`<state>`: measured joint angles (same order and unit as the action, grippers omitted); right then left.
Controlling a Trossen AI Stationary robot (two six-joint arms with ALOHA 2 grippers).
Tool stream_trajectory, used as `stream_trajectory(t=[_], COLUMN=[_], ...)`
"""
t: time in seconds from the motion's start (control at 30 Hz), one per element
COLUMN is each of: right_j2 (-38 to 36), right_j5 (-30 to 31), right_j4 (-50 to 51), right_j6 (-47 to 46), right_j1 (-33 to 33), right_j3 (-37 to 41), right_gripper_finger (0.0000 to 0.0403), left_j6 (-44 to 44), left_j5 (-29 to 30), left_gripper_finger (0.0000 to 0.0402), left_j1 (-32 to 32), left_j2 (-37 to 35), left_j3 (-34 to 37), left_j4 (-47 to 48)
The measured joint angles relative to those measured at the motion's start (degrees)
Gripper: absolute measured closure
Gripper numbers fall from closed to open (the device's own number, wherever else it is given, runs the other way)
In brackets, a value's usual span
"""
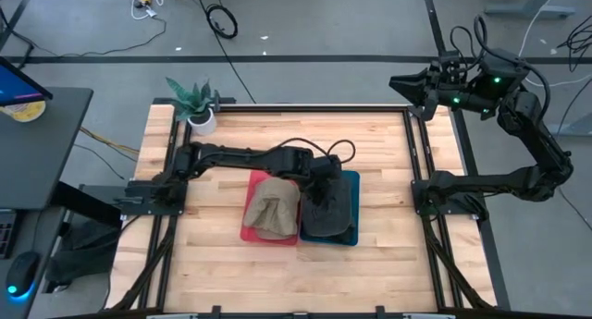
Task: Pick & Place hat
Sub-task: Put the black cap into the blue bin
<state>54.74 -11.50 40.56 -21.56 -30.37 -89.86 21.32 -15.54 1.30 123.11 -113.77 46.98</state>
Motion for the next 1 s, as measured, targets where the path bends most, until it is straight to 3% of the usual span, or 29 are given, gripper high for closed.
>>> stream_trajectory(t=[0.83, 1.0], right_j2=[0.17, 0.20], right_j5=[0.17, 0.15], right_j4=[1.04, 1.22], right_j6=[-0.28, -0.48], right_j1=[-0.02, 0.00], right_j3=[0.00, 0.00], right_gripper_finger=[0.0292, 0.0292], left_j6=[-9.57, -8.13], left_j5=[-6.79, -11.59], left_gripper_finger=[0.0392, 0.0390], left_j1=[-0.90, -1.52], left_j2=[10.80, 12.31], left_j3=[-0.28, -0.21], left_j4=[-10.04, -11.38])
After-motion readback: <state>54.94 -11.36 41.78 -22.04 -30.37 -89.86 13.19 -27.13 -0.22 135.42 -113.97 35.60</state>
